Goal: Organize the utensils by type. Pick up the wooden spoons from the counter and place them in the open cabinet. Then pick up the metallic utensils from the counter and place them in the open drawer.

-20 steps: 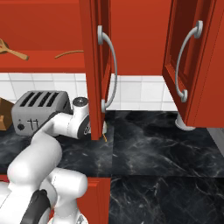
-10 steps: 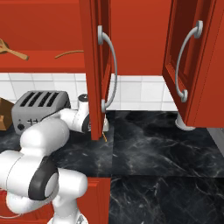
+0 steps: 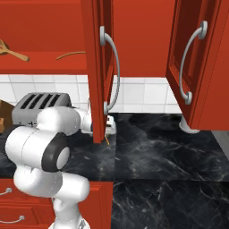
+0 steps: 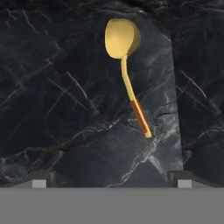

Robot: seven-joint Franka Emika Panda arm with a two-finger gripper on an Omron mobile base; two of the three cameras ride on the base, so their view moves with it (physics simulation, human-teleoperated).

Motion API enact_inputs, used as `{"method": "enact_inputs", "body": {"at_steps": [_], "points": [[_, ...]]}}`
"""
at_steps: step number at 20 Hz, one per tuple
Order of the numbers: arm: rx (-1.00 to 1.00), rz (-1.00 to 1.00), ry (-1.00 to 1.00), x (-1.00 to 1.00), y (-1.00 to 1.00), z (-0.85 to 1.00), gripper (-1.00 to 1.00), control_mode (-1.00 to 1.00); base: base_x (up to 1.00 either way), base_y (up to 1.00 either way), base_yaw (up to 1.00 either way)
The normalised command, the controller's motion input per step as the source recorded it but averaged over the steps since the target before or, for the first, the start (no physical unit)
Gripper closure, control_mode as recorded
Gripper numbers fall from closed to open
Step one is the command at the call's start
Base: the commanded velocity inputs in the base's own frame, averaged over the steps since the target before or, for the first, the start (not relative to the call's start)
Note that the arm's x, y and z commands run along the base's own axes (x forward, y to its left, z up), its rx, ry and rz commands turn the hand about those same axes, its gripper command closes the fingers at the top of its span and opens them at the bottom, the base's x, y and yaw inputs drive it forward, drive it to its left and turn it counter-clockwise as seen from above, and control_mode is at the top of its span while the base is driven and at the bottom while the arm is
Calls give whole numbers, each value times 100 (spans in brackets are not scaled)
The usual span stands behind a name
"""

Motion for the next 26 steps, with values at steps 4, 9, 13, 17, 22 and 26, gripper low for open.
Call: {"method": "enact_inputs", "body": {"at_steps": [4,9,13,17,22,26], "points": [[0,0,0,28,0,-47,-100,-100,0,0,0],[0,0,1,24,-12,-26,-100,-100,0,0,0],[0,0,4,28,-10,-18,-100,-100,0,0,0],[0,0,2,18,-1,-21,-100,-100,0,0,0],[0,0,3,13,-4,-15,-100,-100,0,0,0],[0,0,2,14,-12,-10,-100,-100,0,0,0]]}}
